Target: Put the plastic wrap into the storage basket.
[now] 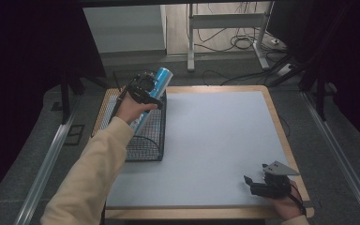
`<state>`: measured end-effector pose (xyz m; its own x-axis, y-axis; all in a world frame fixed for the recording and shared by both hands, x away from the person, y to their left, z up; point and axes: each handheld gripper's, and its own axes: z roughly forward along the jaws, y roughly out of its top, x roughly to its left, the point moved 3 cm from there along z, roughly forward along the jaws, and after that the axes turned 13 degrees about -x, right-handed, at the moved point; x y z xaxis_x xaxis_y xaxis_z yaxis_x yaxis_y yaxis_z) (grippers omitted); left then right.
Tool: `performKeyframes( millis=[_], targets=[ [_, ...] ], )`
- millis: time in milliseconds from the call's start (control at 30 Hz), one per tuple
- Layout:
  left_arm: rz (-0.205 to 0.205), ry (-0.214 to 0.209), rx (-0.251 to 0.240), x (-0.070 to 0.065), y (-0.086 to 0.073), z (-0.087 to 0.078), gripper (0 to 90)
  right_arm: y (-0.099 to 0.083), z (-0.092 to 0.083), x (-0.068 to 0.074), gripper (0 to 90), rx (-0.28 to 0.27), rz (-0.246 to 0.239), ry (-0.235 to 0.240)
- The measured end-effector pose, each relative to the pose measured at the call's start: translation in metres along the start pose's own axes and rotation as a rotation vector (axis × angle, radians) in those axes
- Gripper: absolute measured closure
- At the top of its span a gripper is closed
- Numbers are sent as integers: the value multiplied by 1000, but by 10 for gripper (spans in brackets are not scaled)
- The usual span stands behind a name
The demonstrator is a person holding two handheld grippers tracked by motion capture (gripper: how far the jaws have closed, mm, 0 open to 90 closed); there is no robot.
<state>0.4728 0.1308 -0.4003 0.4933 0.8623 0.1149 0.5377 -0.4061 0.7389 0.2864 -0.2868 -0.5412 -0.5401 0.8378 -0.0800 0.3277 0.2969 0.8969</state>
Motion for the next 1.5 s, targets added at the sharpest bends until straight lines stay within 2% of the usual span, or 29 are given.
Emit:
performKeyframes(
  millis=[100,167,200,467,633,733,867,1000,1267,1400,1500],
  targets=[
    [11,-34,-41,-11,2,-16,136,3,2,0,158,-10,-2,3],
    [-4,-72,-84,-21,3,-26,145,4,3,0,158,-15,-7,5],
    [4,-92,-97,-26,3,-31,149,5,3,1,157,-16,-6,7],
    [59,-211,-152,-80,-3,-56,148,8,5,2,155,-26,-14,12],
    [106,-291,-154,-115,-16,-63,149,9,4,2,155,-31,-14,9],
    [150,-336,-136,-135,-31,-62,148,9,4,2,155,-29,-16,12],
    [175,-367,-124,-156,-54,-58,148,9,4,2,155,-30,-16,10],
    [165,-393,-119,-166,-77,-55,148,8,4,3,155,-27,-18,12],
    [138,-428,-99,-175,-111,-48,151,8,5,3,155,-23,-19,11],
    [138,-438,-77,-177,-124,-45,150,7,6,3,155,-16,-20,13],
    [118,-441,-81,-176,-129,-44,150,7,6,3,155,-16,-22,13]
  ],
)
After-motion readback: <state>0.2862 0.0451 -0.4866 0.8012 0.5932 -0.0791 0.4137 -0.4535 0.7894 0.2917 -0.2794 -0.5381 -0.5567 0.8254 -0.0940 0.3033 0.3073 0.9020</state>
